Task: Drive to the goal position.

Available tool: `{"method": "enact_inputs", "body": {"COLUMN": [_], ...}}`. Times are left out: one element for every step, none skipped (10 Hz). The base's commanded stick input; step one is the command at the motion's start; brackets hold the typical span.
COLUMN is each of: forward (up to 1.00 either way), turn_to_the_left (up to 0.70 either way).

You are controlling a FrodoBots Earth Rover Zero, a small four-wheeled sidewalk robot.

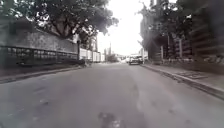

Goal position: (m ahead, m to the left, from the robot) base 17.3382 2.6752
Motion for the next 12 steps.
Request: {"method": "enact_inputs", "body": {"forward": [1.00, 1.00, 1.00, 1.00, 1.00, 1.00, 1.00, 1.00, 1.00, 1.00, 1.00, 1.00], "turn_to_the_left": [0.00, 0.00, 0.00, 0.00, 0.00, 0.00, 0.00, 0.00, 0.00, 0.00, 0.00, -0.05]}}
